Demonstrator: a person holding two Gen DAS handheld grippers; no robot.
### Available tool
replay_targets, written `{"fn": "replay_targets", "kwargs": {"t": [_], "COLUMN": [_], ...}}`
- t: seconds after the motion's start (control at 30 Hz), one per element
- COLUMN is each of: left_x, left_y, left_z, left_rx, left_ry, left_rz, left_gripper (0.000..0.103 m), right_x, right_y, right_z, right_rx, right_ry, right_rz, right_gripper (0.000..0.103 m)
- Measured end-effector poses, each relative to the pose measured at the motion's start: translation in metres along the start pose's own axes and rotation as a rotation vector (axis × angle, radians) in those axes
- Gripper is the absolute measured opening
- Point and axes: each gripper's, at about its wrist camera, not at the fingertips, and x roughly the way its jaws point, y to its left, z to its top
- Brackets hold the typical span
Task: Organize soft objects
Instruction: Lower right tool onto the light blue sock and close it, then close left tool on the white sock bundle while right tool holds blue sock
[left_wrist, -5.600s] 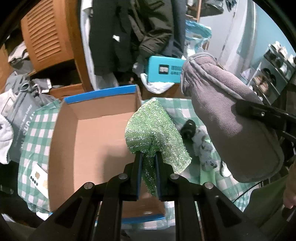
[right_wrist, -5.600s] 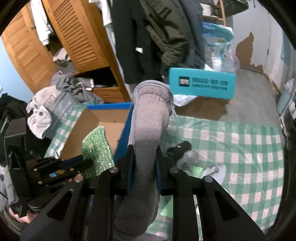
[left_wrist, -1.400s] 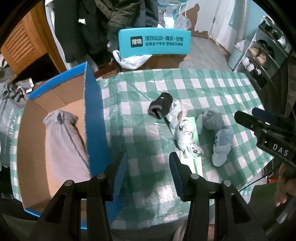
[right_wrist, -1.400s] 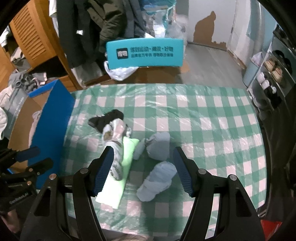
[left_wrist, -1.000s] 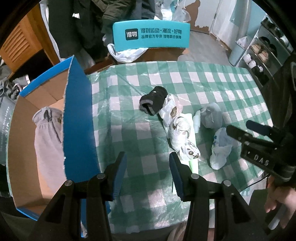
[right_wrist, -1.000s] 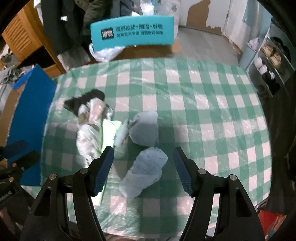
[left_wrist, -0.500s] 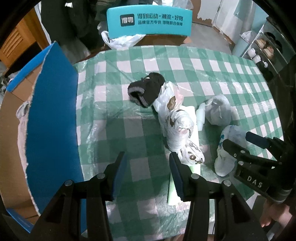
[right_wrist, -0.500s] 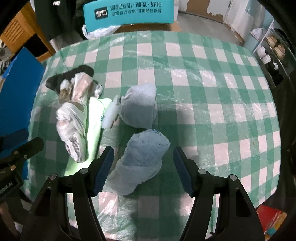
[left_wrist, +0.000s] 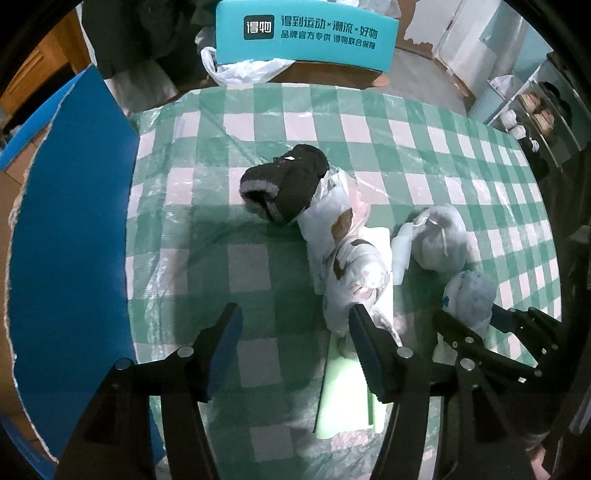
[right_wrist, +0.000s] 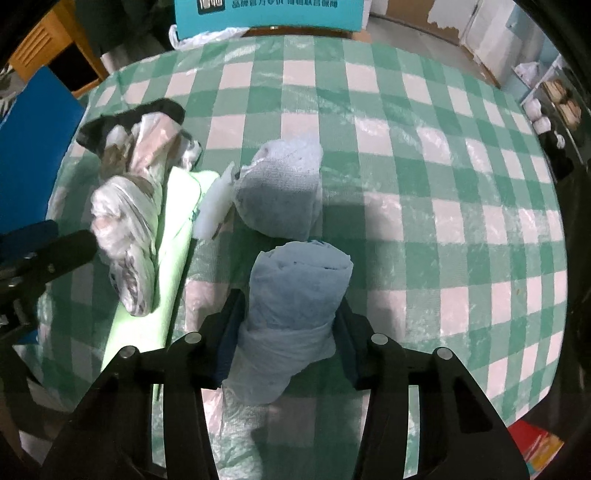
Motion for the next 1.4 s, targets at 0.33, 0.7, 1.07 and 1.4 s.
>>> {"fn": "replay_targets", "kwargs": {"t": [0.33, 0.7, 1.07, 1.4], "left_x": [0.008, 0.005, 0.023, 0.025], "left_y": [-0.009, -0.018, -0.025, -0.034], "left_z": [0.014, 0.013, 0.022, 0.019], "left_rx": [-0.013, -0.025, 0.000, 0.036], "left_ry": [0.010, 0.016, 0.027, 0.048], "left_rz": [-0.027, -0.057, -0.076, -0.109], "left_gripper": [0.067, 0.067, 0.067, 0.039], "right_x": [-0.019, -0.028, -0.035, -0.037], "right_y": [-0.009, -0.019, -0.017, -0.022], "right_z": [0.011, 0.013, 0.017, 0.018], "right_rx": [0.037, 0.075, 0.062, 0.075], "right_ry": [-0.060, -0.073, -0.095, -0.096], "right_rz": [0.018, 0.025, 0.026, 0.031], "right_gripper": [0.046, 0.046, 0.046, 0.046]}}
